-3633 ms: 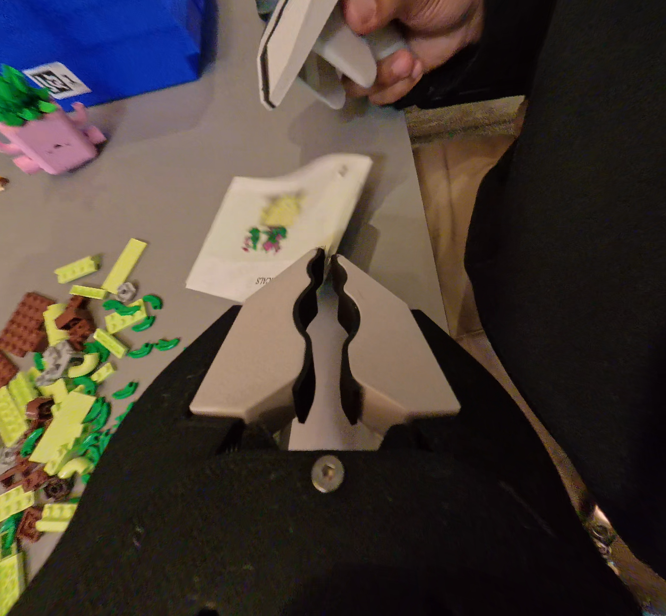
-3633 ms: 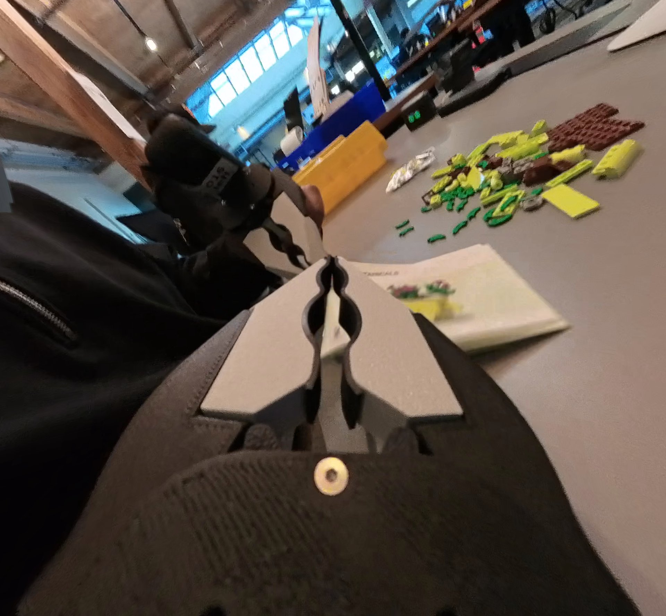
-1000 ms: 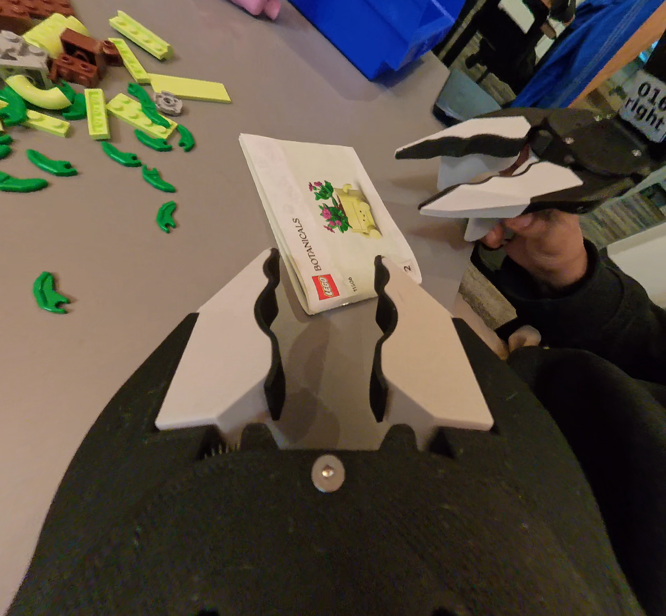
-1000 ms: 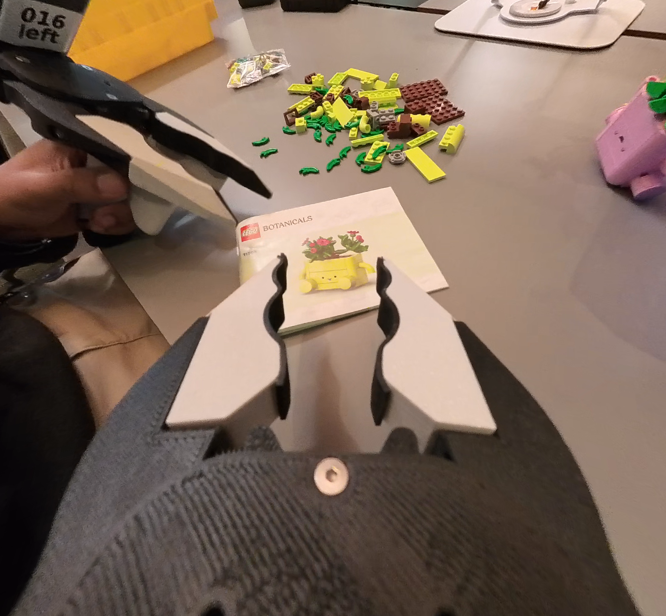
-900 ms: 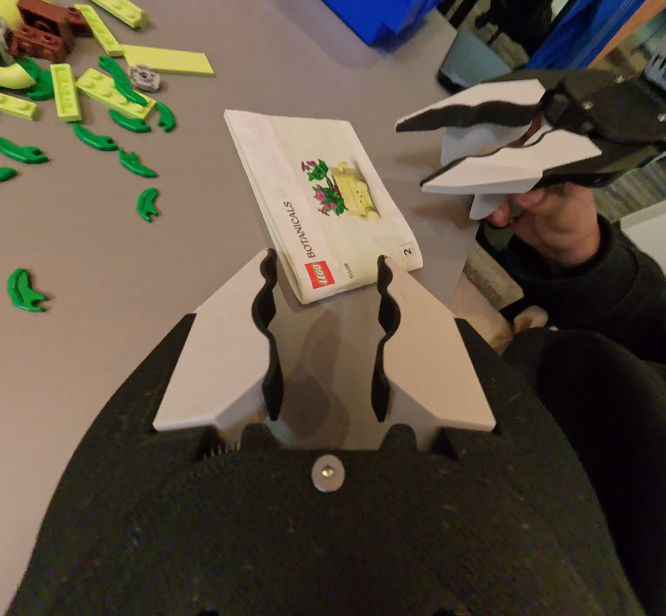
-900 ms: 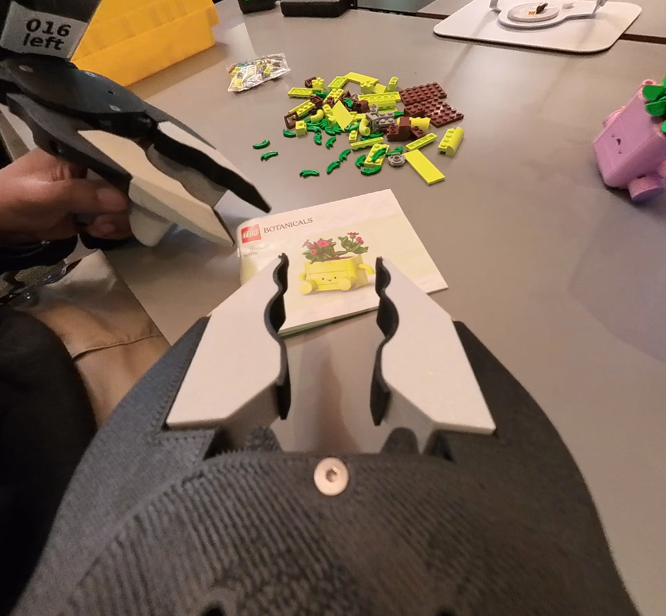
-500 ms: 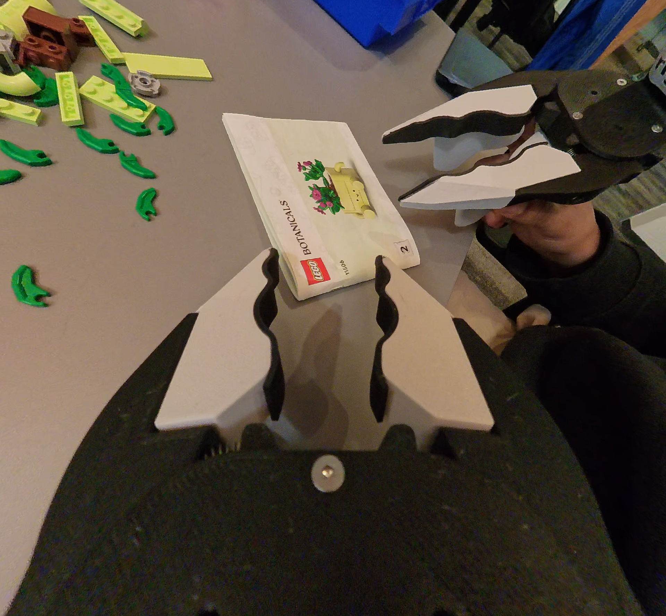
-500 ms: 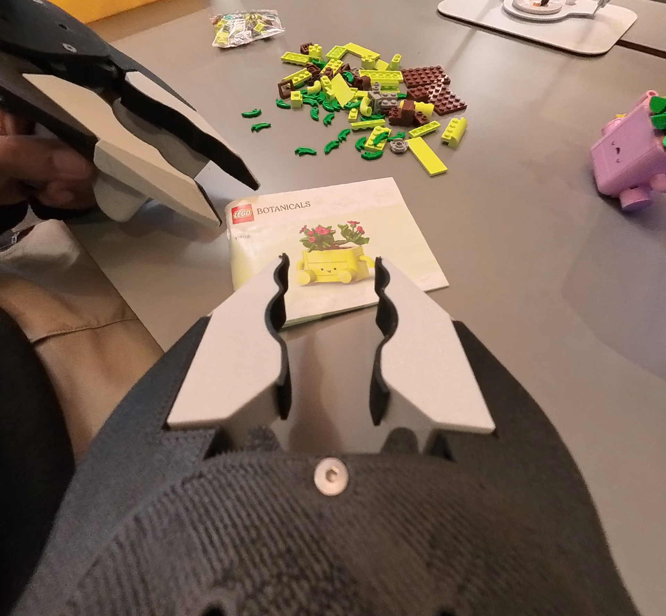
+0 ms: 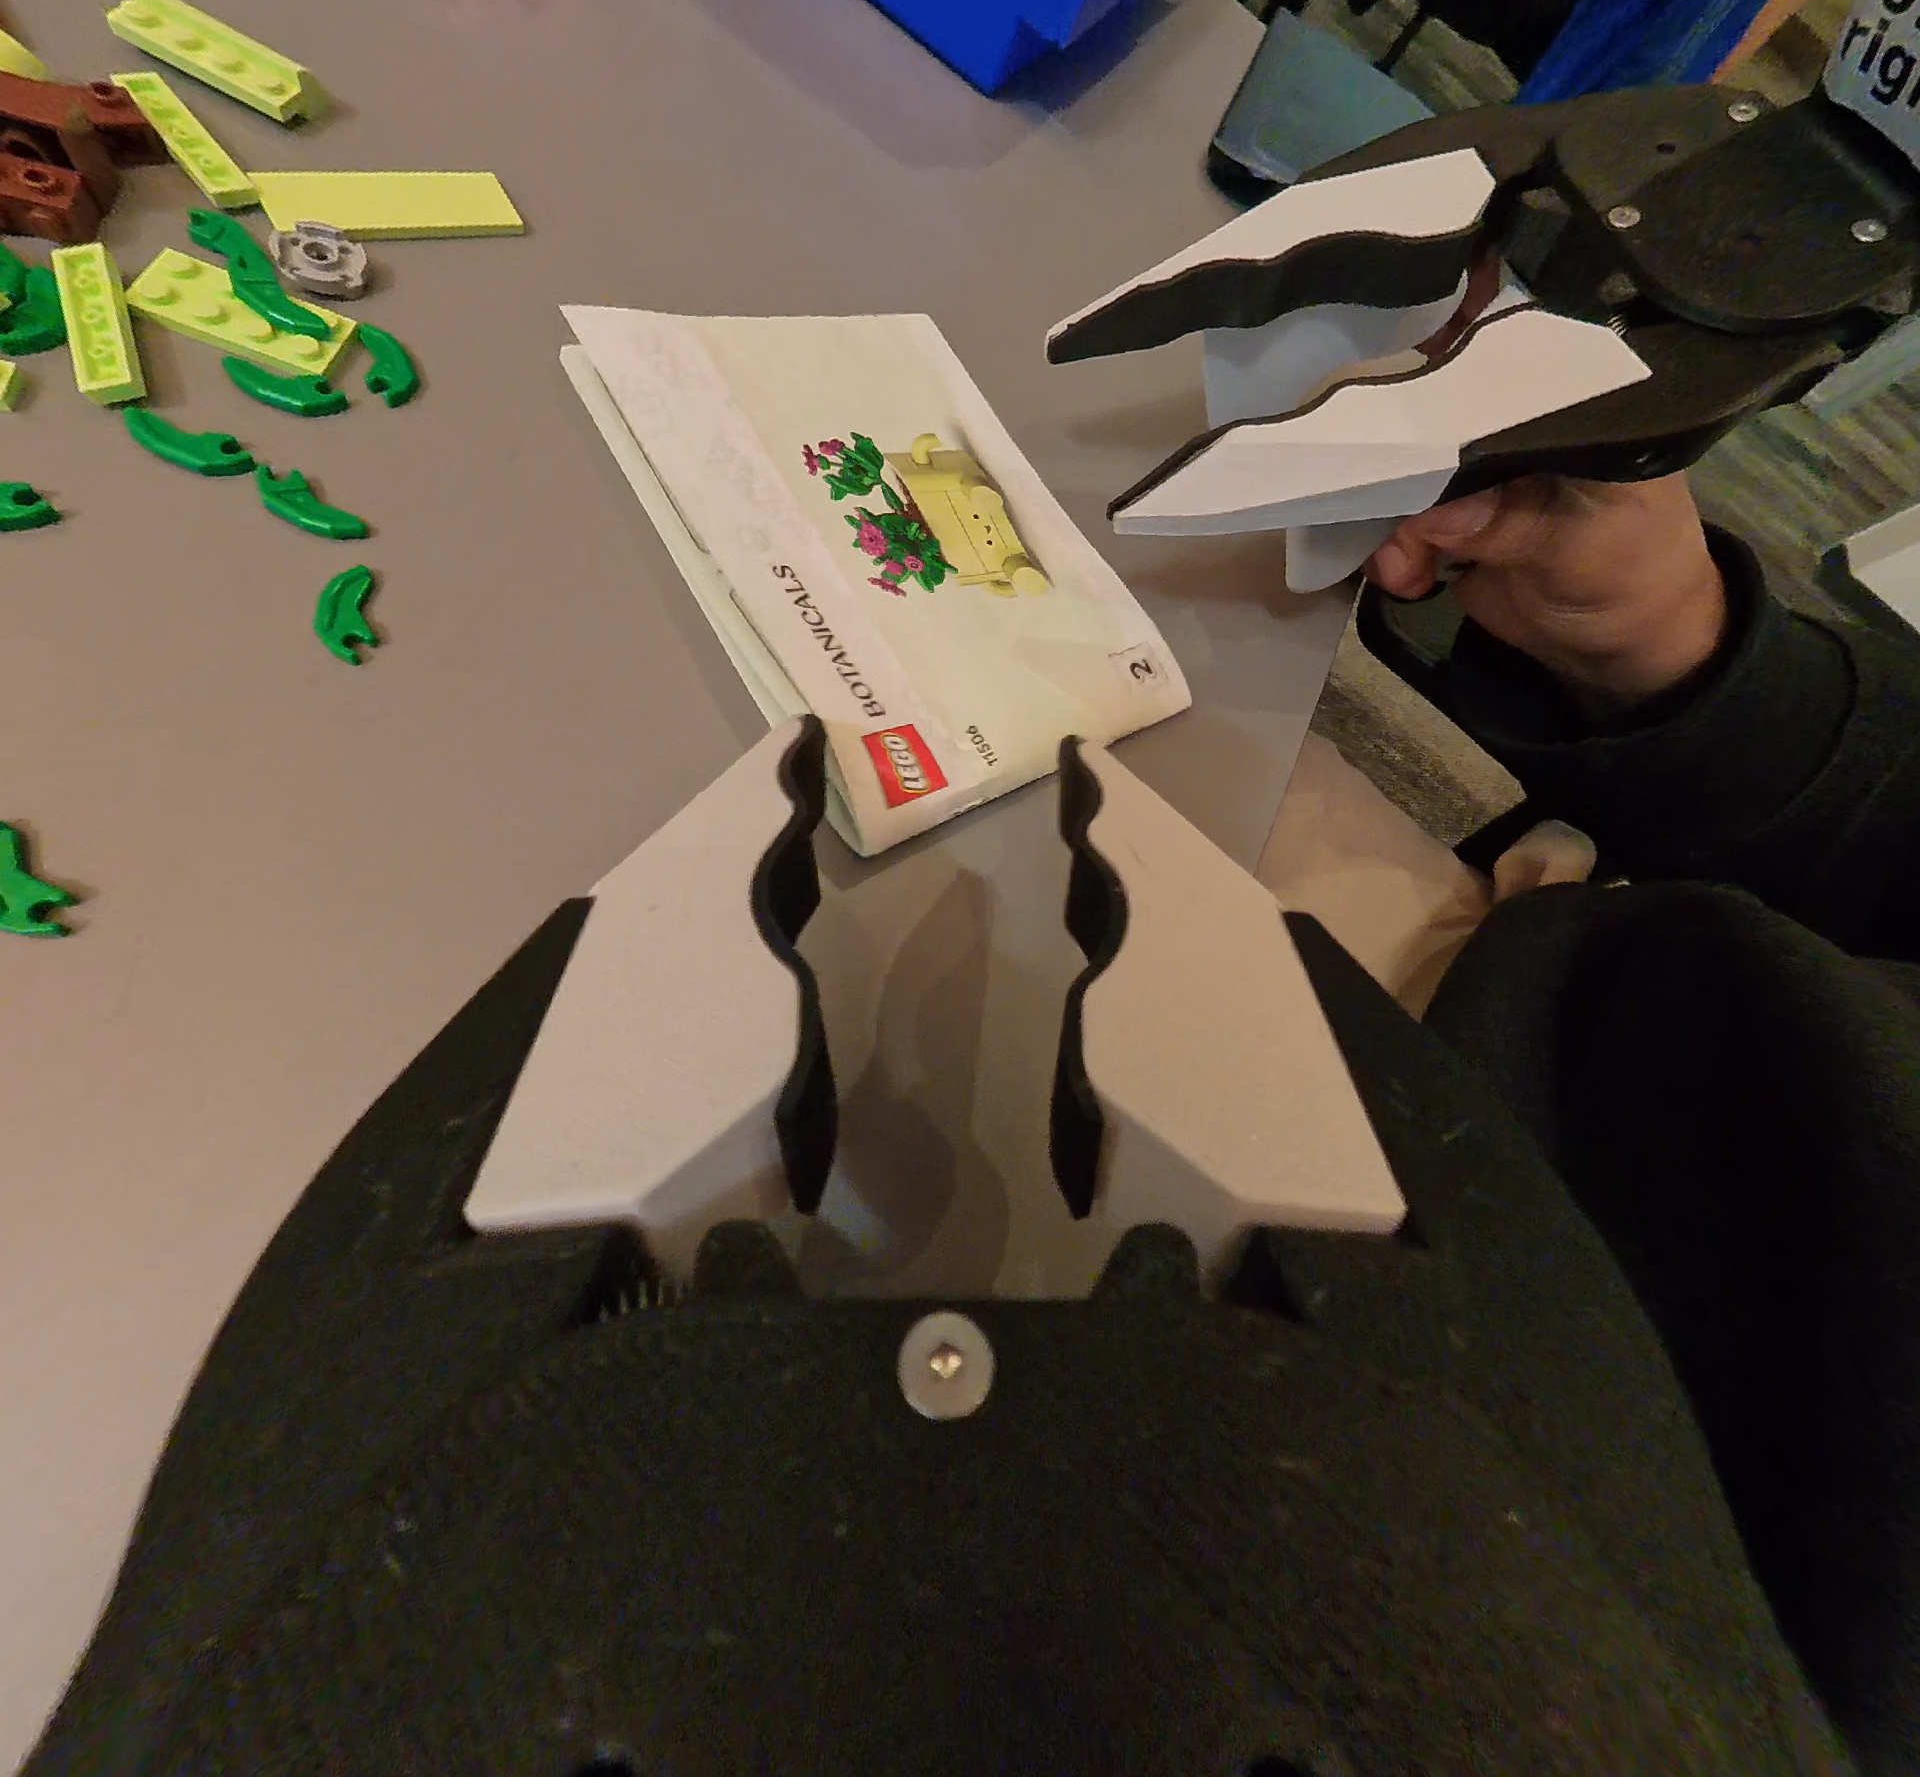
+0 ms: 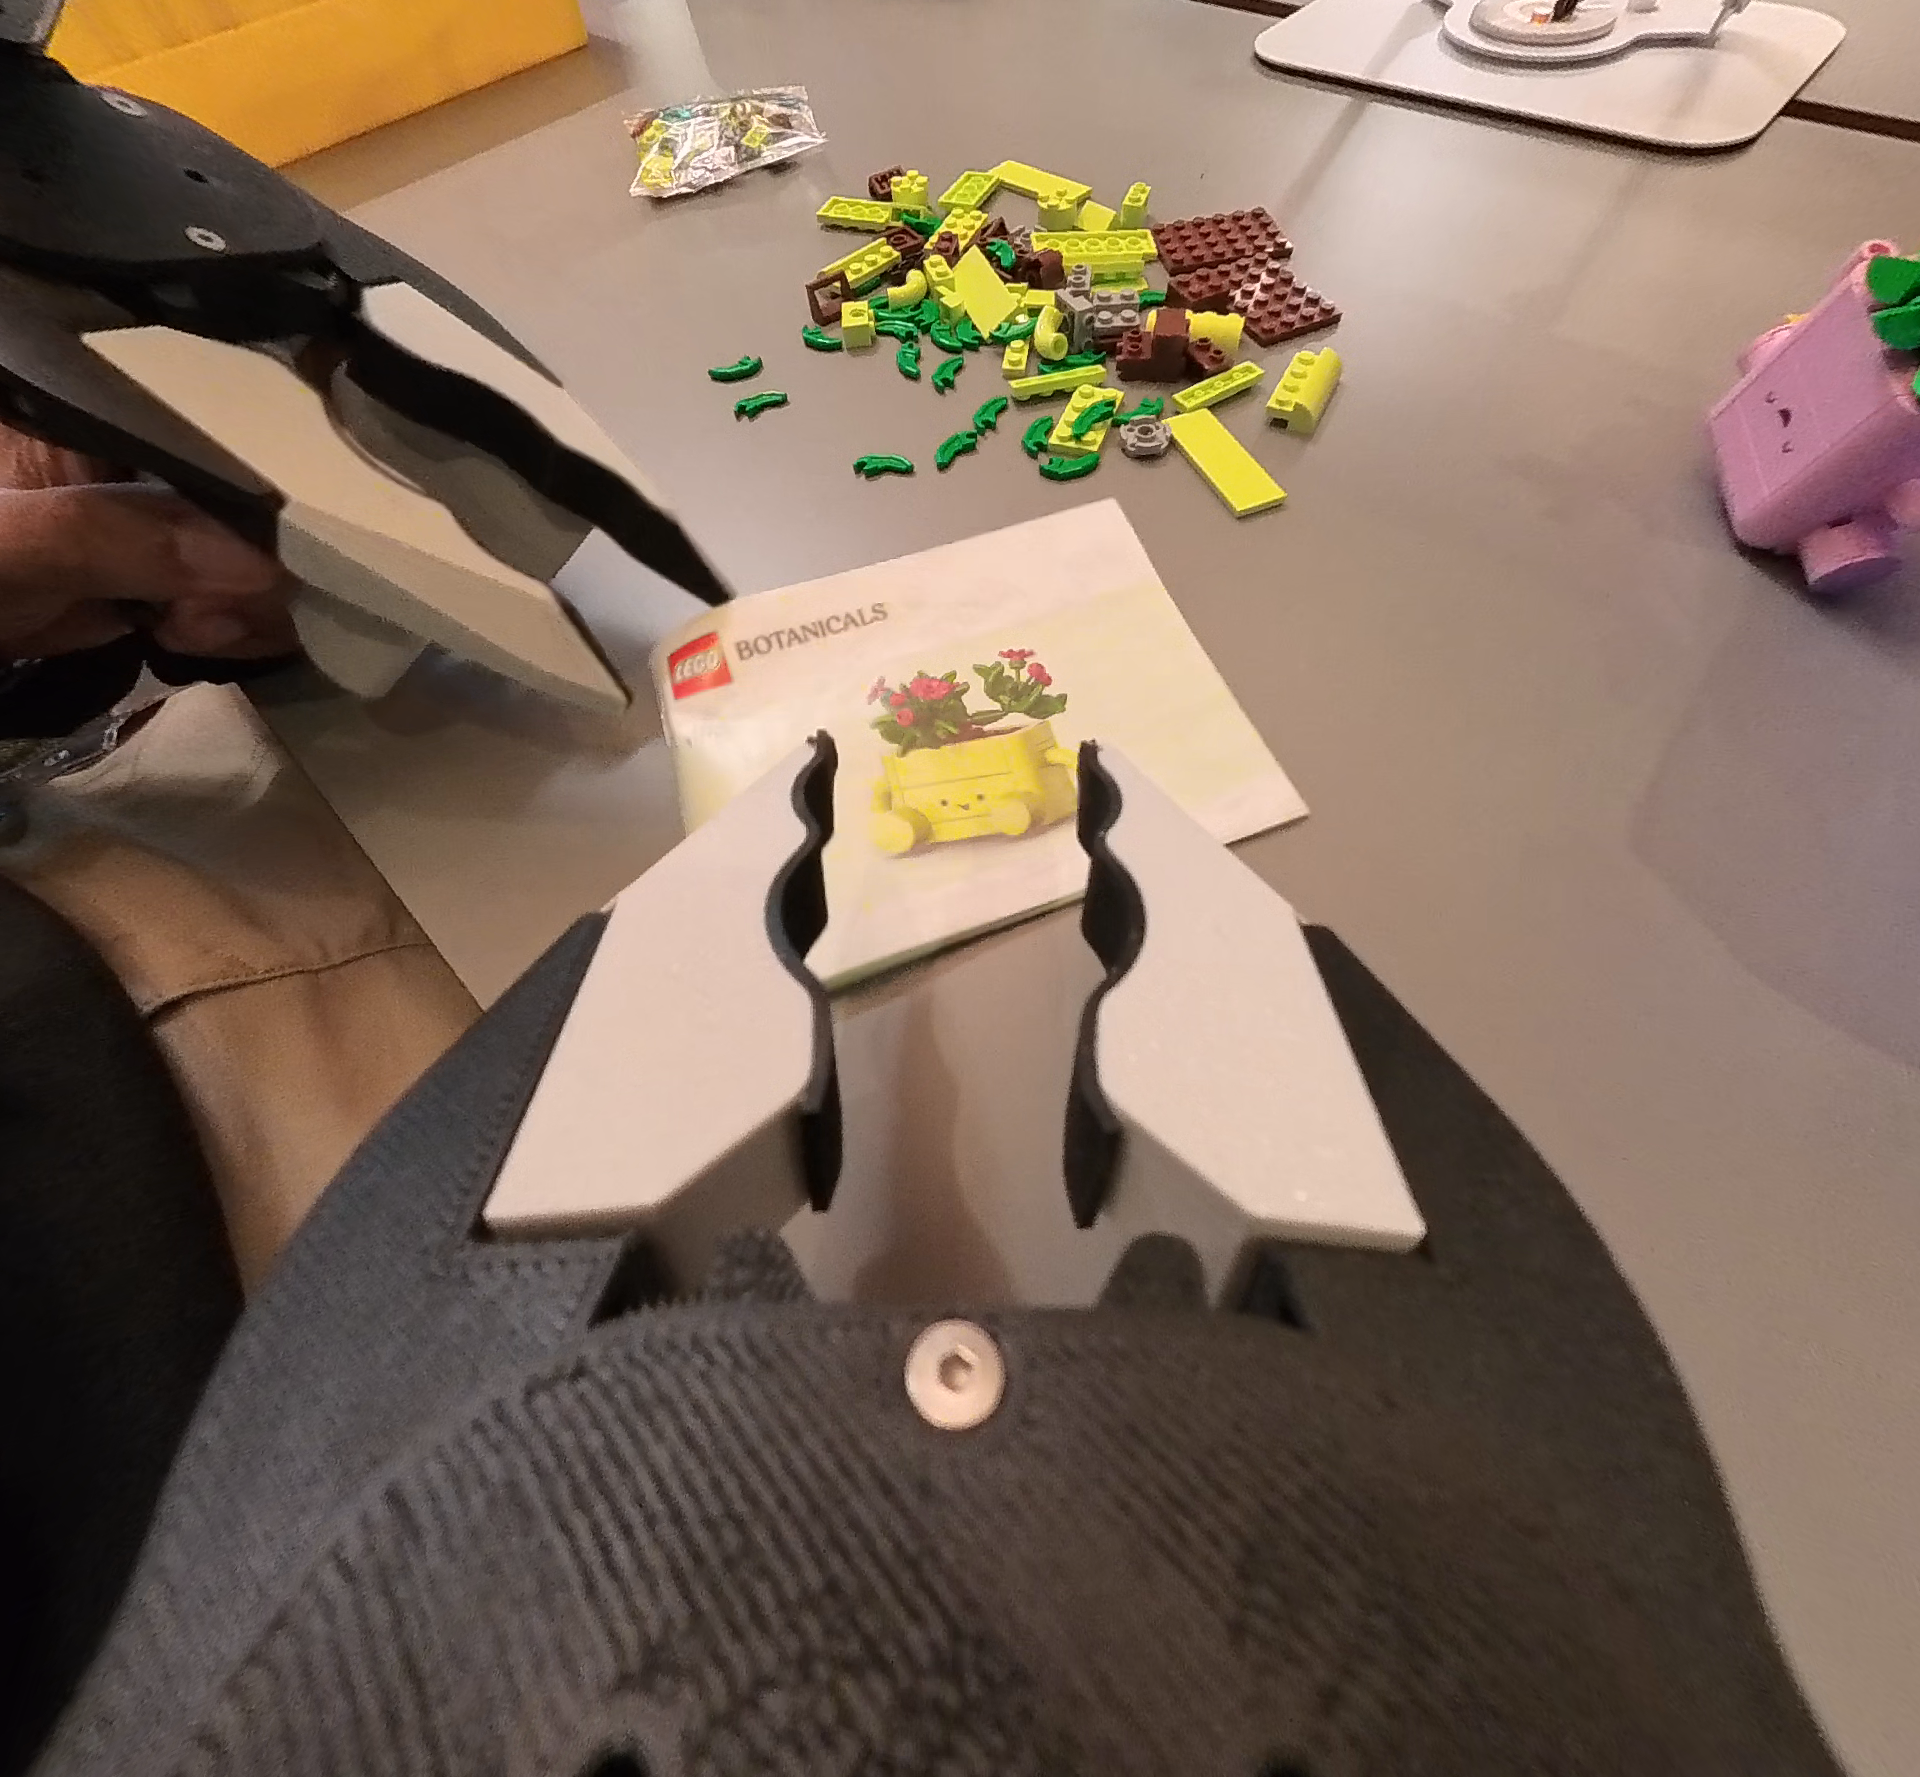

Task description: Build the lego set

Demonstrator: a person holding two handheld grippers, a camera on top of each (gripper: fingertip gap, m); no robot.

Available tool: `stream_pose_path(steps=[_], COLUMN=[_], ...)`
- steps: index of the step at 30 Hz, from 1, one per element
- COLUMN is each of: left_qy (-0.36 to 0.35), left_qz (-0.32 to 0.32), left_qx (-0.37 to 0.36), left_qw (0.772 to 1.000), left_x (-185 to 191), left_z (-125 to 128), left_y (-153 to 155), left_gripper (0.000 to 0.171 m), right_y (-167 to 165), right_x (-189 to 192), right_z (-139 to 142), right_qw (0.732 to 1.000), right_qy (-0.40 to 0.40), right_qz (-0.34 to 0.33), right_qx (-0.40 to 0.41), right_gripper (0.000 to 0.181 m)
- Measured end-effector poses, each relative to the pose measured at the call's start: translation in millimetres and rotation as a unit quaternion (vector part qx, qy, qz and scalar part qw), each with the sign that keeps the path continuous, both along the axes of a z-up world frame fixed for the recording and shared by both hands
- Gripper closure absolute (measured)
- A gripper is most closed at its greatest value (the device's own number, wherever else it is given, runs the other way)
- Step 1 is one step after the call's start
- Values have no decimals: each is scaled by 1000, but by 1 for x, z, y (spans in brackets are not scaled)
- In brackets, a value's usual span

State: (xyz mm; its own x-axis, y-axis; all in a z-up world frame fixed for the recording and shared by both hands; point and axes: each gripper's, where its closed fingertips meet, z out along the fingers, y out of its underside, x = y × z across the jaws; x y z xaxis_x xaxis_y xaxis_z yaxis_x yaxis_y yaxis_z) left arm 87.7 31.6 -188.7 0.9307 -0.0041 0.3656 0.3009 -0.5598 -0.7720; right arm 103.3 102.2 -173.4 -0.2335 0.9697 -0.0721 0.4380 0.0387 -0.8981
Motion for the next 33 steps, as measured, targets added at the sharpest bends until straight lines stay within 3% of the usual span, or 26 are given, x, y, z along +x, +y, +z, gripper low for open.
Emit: stream_pose_path(steps=[3, 4, 13, 15, 18, 20, 22, 26, 33], left_qy=[8, 12, 19, -9, -39, -23, 1, 34, 53], left_qz=[-5, -8, -3, -6, -25, -29, -32, -34, -25], left_qx=[5, 4, 5, 8, 1, -3, -11, -26, -27], left_qw=[1000, 1000, 1000, 1000, 999, 999, 999, 999, 998], left_x=[2, 3, 2, 5, 13, 15, 17, 21, 20], left_z=[1, 1, 2, 2, 0, -2, -5, -10, -10], left_y=[0, 0, 0, -1, -3, -3, -2, 0, 2], left_gripper=[169, 171, 170, 143, 125, 124, 125, 129, 134], right_y=[0, 1, 12, 16, 27, 30, 25, 0, -6], right_x=[0, 0, 3, 5, 13, 20, 24, 27, 26], right_z=[1, 1, 16, 15, -15, -32, -34, -27, -15], right_qw=[1000, 1000, 996, 993, 996, 993, 991, 982, 987], right_qy=[2, 3, 34, 29, -59, -115, -131, -136, -105], right_qz=[0, 0, -11, -15, -31, -24, -12, 36, 45], right_qx=[-3, -6, -87, -113, -55, -13, -27, -130, -117], right_gripper=[136, 136, 133, 132, 143, 140, 137, 131, 134])
